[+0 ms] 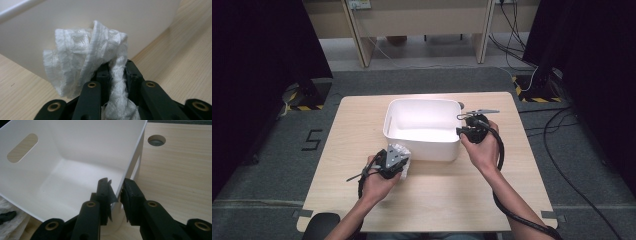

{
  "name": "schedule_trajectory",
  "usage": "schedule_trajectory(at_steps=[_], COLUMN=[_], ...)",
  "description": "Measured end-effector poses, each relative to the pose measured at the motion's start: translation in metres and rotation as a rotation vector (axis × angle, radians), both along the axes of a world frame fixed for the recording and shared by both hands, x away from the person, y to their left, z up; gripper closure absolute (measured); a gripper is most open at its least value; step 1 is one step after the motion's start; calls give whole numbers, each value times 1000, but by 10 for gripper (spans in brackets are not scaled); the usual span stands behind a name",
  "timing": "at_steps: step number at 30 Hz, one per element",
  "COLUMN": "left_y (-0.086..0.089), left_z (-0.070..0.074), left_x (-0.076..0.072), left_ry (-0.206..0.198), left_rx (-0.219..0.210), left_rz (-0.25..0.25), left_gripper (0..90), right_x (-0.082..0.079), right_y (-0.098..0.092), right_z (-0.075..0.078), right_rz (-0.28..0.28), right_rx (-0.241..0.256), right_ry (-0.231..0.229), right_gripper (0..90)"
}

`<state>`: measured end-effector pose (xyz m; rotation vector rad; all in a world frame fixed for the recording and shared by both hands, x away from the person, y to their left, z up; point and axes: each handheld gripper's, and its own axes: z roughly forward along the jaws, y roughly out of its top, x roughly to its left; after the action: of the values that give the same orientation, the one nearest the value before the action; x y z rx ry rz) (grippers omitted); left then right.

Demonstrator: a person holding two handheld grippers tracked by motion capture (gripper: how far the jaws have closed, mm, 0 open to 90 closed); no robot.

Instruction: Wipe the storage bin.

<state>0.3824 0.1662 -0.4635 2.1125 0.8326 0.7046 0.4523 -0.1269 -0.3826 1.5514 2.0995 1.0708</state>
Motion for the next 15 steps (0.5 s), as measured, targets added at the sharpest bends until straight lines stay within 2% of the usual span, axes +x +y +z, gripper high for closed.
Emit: schedule_trajectory(at_steps=[4,8,9,15], left_y=[0,-1,-1,-1], left_z=[-5,-9,-9,-15], left_x=[1,1,2,3], left_ry=[-8,13,3,15], left_rx=[17,18,23,33], left_rz=[-5,-1,-7,-11], left_gripper=[772,772,772,772], right_x=[0,0,0,0], right_y=[0,0,0,0], right_z=[0,0,0,0], right_rz=[0,0,1,2], right_rx=[0,0,-1,-2], right_ry=[1,1,0,-1], right_gripper=[765,765,764,765])
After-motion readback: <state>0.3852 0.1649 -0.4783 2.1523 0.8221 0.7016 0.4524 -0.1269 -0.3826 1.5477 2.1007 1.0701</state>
